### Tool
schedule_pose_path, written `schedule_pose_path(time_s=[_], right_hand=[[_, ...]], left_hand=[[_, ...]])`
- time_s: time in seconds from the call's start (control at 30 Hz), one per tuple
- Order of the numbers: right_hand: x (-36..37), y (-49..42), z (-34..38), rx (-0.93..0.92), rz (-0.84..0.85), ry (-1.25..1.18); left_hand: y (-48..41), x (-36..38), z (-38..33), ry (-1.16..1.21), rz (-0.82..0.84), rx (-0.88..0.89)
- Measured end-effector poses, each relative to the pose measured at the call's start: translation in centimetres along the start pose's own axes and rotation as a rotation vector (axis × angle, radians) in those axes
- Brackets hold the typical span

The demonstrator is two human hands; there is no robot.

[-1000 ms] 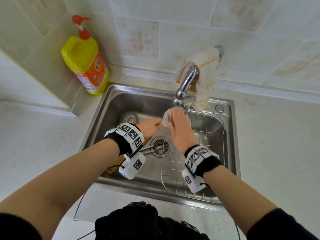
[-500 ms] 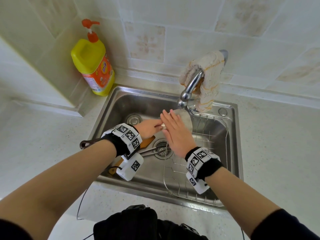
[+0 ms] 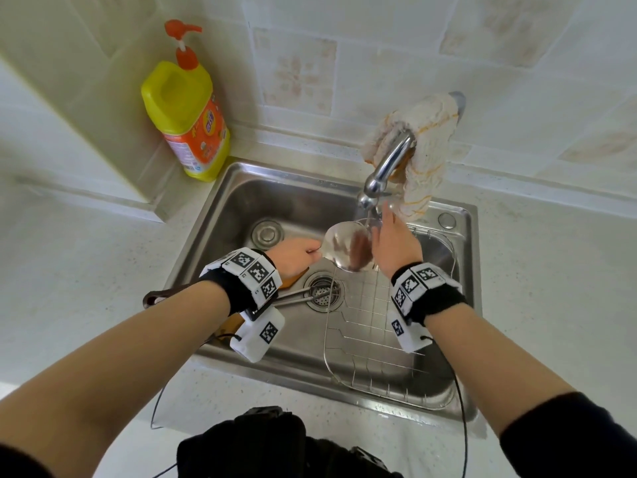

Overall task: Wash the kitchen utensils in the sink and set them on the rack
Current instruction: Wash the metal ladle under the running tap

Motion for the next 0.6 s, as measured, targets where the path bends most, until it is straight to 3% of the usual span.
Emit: schedule_pose_path(time_s=[0.27, 0.6], right_hand=[[1.7, -3.9, -3.6, 0.212, 0.048, 0.083], [0.7, -2.7, -2.2, 0.115, 0.040, 0.198]], left_hand=[[0.9, -0.1, -0.9, -0.067, 0.020, -0.003], [1.4, -0.4, -1.8, -0.106, 0.008, 0.019]])
Point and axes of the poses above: each hand's wrist, its own y-axis away from the middle knuckle, its own x-axis out of the palm, z = x × y, the point moved 5 cm from there along -y, towards the middle knuckle, and after that the axes turned 4 degrees about -y, right-handed, at the moved point
